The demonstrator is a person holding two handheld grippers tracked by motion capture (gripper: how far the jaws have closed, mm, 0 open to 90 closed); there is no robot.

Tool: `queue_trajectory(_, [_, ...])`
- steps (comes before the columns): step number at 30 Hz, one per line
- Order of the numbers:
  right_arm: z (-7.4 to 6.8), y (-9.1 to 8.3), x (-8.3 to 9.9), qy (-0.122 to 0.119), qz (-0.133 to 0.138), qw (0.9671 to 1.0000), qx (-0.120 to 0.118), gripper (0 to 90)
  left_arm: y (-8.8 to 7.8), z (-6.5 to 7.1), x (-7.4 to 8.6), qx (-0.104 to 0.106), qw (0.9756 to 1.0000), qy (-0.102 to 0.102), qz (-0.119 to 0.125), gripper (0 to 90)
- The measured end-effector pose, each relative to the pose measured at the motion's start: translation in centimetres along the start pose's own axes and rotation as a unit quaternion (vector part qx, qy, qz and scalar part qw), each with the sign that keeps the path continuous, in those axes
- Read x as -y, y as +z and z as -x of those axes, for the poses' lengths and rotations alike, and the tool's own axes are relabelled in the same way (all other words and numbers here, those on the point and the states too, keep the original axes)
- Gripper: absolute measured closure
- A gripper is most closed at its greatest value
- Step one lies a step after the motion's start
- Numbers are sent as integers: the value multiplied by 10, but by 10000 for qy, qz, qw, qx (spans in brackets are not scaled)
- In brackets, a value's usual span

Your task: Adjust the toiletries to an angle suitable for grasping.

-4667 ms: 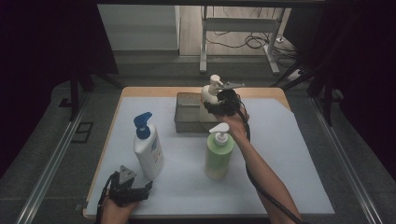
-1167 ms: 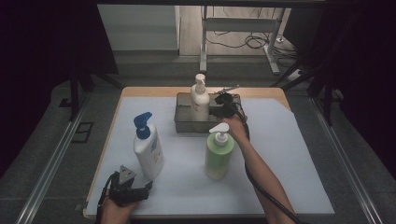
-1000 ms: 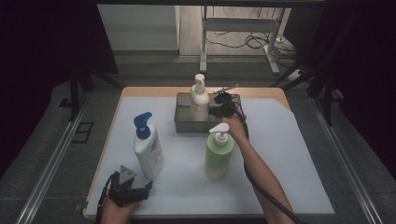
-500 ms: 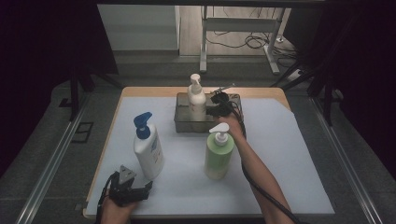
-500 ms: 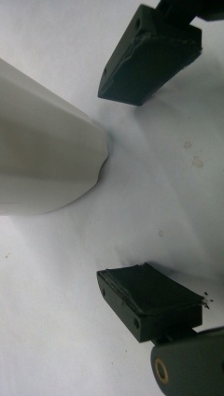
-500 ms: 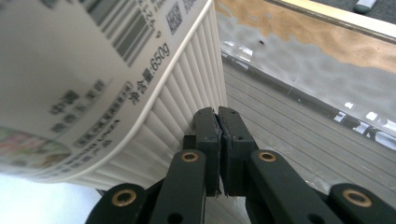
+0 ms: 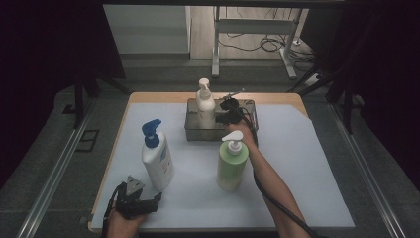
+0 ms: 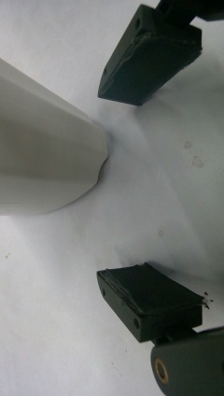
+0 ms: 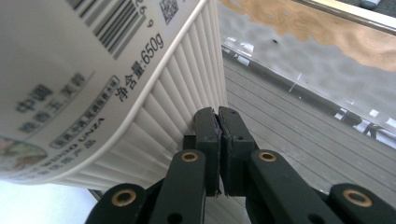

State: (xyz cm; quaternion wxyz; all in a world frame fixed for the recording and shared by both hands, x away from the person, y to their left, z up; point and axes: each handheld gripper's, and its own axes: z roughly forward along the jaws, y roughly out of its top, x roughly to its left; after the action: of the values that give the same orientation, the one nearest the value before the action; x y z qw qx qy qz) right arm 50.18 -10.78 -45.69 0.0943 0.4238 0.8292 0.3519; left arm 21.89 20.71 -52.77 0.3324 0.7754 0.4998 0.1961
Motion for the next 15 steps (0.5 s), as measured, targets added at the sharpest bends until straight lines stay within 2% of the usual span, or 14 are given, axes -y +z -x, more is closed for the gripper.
queue_trajectory(15, [-7,11,-5,-70,25,9998,-193,874,0,0,0,0,10000,2,1,120])
